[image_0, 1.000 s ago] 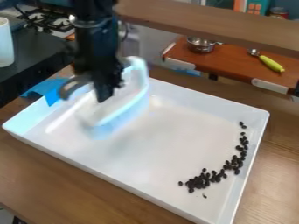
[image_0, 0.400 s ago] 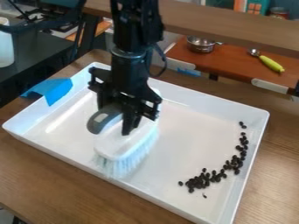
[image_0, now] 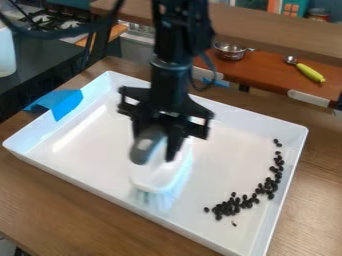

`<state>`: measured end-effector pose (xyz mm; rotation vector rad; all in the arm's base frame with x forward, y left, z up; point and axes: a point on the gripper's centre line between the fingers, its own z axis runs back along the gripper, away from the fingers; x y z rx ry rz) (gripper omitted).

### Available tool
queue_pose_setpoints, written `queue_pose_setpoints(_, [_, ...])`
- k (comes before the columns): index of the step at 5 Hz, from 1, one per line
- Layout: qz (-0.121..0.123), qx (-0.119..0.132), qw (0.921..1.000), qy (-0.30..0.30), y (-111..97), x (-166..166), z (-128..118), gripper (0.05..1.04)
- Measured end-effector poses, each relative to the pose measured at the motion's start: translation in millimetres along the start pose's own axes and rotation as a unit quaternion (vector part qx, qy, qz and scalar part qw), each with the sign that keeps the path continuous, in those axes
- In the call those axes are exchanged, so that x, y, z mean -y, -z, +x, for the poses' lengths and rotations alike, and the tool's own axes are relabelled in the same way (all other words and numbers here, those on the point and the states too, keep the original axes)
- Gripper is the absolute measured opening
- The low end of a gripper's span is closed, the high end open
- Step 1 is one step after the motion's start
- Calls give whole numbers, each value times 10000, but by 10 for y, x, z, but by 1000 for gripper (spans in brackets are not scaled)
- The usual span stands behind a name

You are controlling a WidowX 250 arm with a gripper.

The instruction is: Sweep into pile

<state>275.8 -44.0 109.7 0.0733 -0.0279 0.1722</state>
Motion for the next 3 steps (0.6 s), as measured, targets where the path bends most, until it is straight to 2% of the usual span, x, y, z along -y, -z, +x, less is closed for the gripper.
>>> queue_pose_setpoints(1, [24,-30,9964,-844,38,143,46,497])
queue_pose_setpoints(2, [-48,-64,9875,-1575,119,228,59,498])
queue_pose_setpoints(3, [-91,63,9831,-1826,173,354,78,498])
